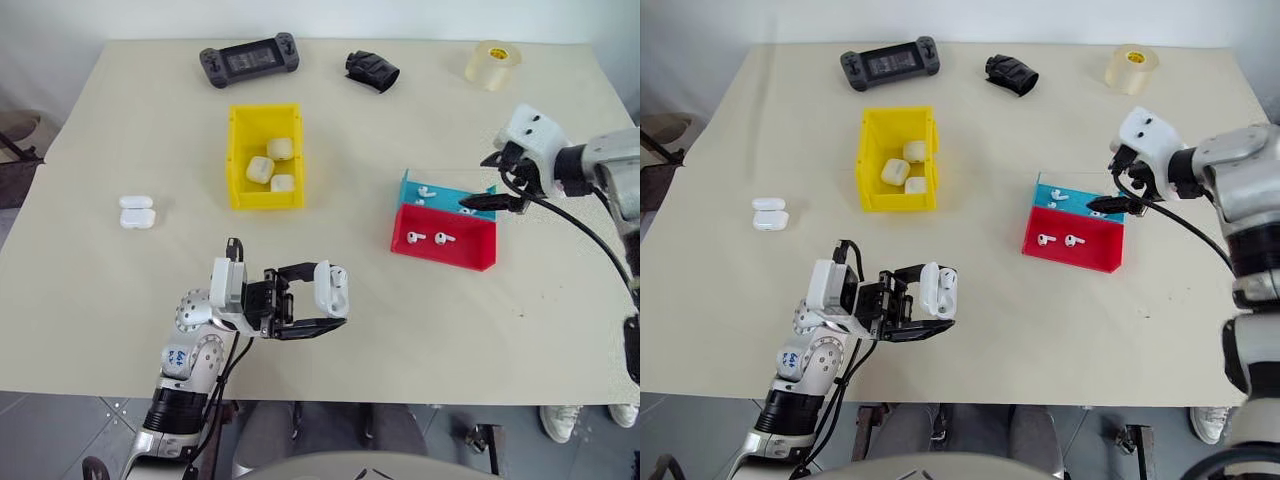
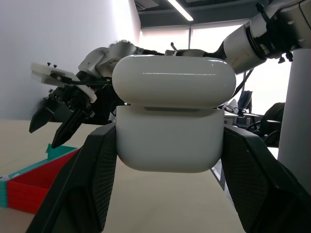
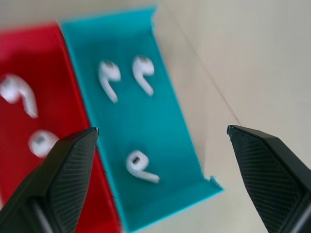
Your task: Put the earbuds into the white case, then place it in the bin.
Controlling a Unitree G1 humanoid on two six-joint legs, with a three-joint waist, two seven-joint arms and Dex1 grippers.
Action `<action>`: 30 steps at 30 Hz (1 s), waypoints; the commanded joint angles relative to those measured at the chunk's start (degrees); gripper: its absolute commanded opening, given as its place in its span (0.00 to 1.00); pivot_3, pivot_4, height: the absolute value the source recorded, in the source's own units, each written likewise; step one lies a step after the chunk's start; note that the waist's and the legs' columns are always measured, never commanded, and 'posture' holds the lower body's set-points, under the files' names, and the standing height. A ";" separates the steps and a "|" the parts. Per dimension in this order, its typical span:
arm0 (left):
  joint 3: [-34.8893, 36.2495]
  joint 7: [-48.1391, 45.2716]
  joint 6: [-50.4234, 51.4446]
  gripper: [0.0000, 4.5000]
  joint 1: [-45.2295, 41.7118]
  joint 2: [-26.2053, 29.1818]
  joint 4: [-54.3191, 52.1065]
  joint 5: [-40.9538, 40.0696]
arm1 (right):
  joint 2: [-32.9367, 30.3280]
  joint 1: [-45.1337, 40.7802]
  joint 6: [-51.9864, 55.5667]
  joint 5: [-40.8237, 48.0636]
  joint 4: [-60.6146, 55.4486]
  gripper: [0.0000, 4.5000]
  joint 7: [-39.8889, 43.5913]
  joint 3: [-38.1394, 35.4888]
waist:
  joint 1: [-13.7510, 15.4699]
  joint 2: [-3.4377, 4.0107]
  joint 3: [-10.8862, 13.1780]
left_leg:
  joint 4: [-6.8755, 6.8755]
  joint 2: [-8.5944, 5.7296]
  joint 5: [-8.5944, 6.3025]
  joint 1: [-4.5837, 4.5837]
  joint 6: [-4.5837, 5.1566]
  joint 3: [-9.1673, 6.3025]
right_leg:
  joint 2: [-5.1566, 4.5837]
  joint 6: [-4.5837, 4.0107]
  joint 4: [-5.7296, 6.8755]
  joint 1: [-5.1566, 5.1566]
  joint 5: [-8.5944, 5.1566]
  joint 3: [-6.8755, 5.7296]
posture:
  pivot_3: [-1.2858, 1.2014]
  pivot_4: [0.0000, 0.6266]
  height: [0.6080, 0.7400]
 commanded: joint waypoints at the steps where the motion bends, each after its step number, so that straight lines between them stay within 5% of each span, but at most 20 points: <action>1: -0.52 1.65 -0.93 0.62 1.18 -0.44 -3.76 0.07 | 1.23 -4.78 -9.58 -5.52 9.94 0.99 3.52 1.67 | -0.28 0.00 0.00 | 0.00 0.00 0.00 0.00 0.00 0.01 | 0.00 0.00 0.02 -0.03 0.00 0.00 | 0.52 0.24 1.00; 12: -0.97 3.61 -1.94 0.62 2.31 -0.11 -4.83 0.39 | 7.16 -10.10 -20.58 -13.62 24.96 0.99 3.69 1.72 | -1.35 0.00 0.00 | 0.05 0.05 0.01 0.04 -0.03 0.02 | 0.01 0.00 0.35 -0.13 0.00 0.02 | 0.52 0.24 1.00; 30: -0.20 0.68 -4.82 0.62 4.10 1.05 -2.25 -0.25 | 8.46 -9.69 -26.37 -16.22 26.06 0.99 8.30 0.43 | -1.34 0.01 0.00 | 0.05 0.04 0.02 0.03 -0.04 0.05 | 0.00 0.00 0.45 -0.22 0.00 0.06 | 0.52 0.24 1.00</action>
